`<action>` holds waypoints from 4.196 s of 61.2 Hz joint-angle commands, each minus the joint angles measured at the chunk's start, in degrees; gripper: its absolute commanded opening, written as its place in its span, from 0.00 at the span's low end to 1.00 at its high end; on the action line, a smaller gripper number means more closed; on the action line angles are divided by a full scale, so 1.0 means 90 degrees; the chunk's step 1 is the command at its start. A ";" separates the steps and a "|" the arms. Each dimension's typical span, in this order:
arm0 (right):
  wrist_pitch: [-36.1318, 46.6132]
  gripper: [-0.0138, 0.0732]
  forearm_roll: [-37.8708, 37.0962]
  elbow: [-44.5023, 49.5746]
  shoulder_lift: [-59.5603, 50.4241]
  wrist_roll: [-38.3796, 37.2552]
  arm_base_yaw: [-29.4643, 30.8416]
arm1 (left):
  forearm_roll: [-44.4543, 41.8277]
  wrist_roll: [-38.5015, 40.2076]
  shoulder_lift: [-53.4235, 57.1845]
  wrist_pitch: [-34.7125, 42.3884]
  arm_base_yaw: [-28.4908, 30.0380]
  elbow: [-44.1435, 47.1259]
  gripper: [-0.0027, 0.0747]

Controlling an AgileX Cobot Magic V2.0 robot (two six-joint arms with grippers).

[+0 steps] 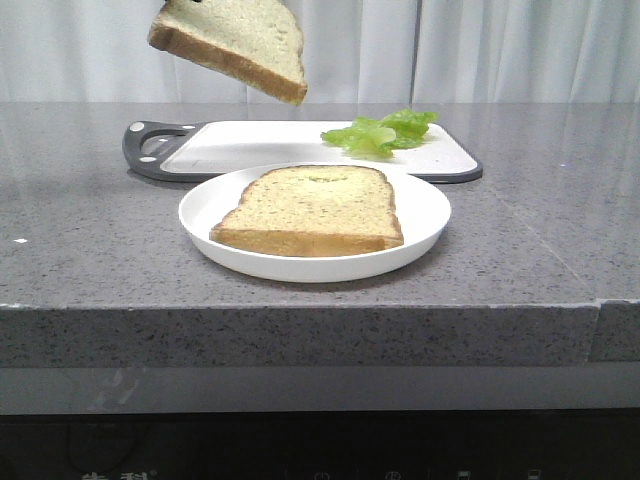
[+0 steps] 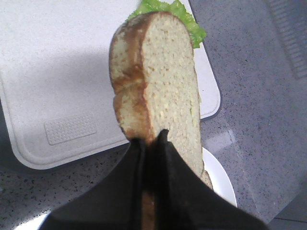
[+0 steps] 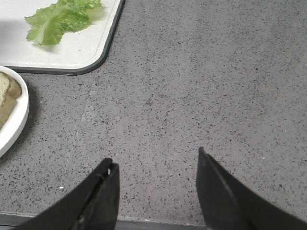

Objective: Left arm grabs bread, right arm adds lettuce
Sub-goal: 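Lift the top bread slice off the plate with the left gripper, then lower the right gripper onto the lettuce leaf and grasp it, then lift the lettuce with the right gripper and carry it over the plate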

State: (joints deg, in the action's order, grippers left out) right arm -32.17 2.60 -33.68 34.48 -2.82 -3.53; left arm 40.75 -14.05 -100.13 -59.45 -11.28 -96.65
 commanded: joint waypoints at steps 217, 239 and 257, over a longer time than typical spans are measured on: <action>-0.1496 0.08 0.6053 -0.8741 0.9935 0.2789 -0.0005 | 0.0477 -0.0693 0.2875 0.0049 0.0738 0.2072 0.01; -0.1765 0.08 0.6295 -0.8187 0.8451 0.2754 0.0027 | 0.0477 -0.0693 0.2875 0.0049 0.0738 0.2072 0.01; -0.1360 0.08 0.7309 -0.5253 0.6078 0.3957 -0.0026 | 0.0477 -0.0693 0.2875 0.0049 0.0738 0.2072 0.01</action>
State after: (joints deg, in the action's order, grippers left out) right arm -45.77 60.97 -84.79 97.24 28.26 -3.76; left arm 41.67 -20.11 -76.21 -61.49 -4.67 -76.69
